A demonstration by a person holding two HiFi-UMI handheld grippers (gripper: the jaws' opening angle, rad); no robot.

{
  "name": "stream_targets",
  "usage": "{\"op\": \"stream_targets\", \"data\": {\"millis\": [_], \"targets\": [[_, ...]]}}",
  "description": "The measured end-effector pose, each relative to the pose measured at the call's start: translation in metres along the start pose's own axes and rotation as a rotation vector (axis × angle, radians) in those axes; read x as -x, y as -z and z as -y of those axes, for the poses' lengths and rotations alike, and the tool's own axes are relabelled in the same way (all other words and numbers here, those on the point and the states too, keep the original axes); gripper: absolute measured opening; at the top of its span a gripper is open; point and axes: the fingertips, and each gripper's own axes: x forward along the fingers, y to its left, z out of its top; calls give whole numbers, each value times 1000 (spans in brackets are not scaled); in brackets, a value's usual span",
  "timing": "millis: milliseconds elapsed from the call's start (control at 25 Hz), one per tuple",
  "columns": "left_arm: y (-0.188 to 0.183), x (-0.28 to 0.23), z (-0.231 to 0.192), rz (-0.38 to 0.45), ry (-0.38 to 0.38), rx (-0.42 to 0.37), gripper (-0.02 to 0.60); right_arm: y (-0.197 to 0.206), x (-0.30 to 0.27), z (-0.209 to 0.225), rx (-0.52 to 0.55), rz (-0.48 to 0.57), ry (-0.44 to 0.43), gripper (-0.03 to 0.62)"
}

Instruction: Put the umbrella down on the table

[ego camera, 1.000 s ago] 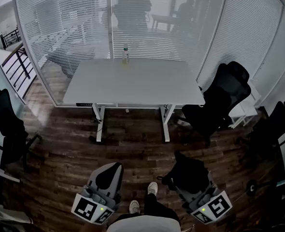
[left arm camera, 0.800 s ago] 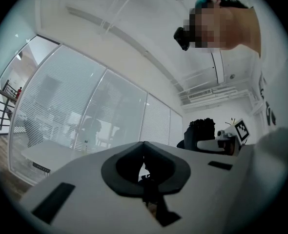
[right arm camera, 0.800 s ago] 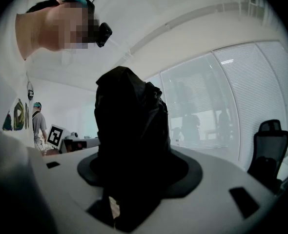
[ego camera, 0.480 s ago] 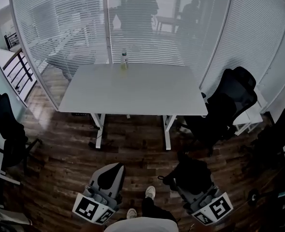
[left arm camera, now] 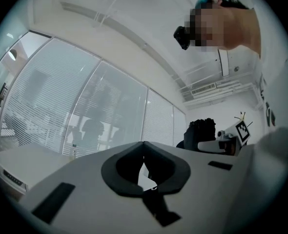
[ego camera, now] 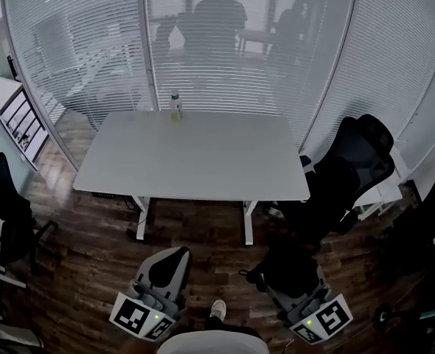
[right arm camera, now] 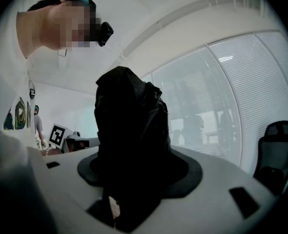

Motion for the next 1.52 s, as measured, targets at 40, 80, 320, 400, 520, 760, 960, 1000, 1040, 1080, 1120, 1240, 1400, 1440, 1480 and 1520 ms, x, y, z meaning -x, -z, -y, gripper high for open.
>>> {"op": "stream_targets", "data": {"millis": [40,80,320,400,520,760,960,1000,1040,1080,1120,1240,1400,1440,1480,1520], "targets": [[1,-8,1,4,-2,2,14,0,-1,8,1,-1,-4,256],[3,-16,1,7,-5,2,12,0,-2,16,2,-1,-8,256],[14,-46,-2,-11,-25,15,12,2,-12,50,-10,-8,-20,256],[16,-52,-7,-16,-32,14,14,4,-19,58,-14,-10,-26,256],[18,-59,-23,-22,-48,13,12,8,-35,64,-13,-17,-39,256],[18,-80,-52,-18,-52,2,12,8,-69,79,5,-23,-55,256],[14,-103,-103,-4,-55,8,12,7,-123,89,13,-25,-60,256],[12,-108,-115,-1,-55,8,12,7,-137,92,12,-25,-61,256],[9,-113,-126,1,-54,8,12,6,-150,94,13,-27,-62,256],[7,-118,-138,2,-54,6,12,5,-162,97,15,-28,-63,256],[5,-123,-150,3,-53,6,12,5,-175,99,18,-29,-64,256],[0,-136,-184,5,-51,9,12,2,-212,104,24,-30,-62,256],[-9,-151,-226,13,-43,13,12,-5,-257,108,33,-28,-59,256],[-12,-155,-236,14,-39,14,12,-8,-267,108,39,-28,-56,256],[-15,-158,-245,13,-35,16,12,-11,-277,109,44,-26,-51,256],[-18,-162,-254,12,-31,17,12,-14,-286,110,47,-25,-46,256]]}}
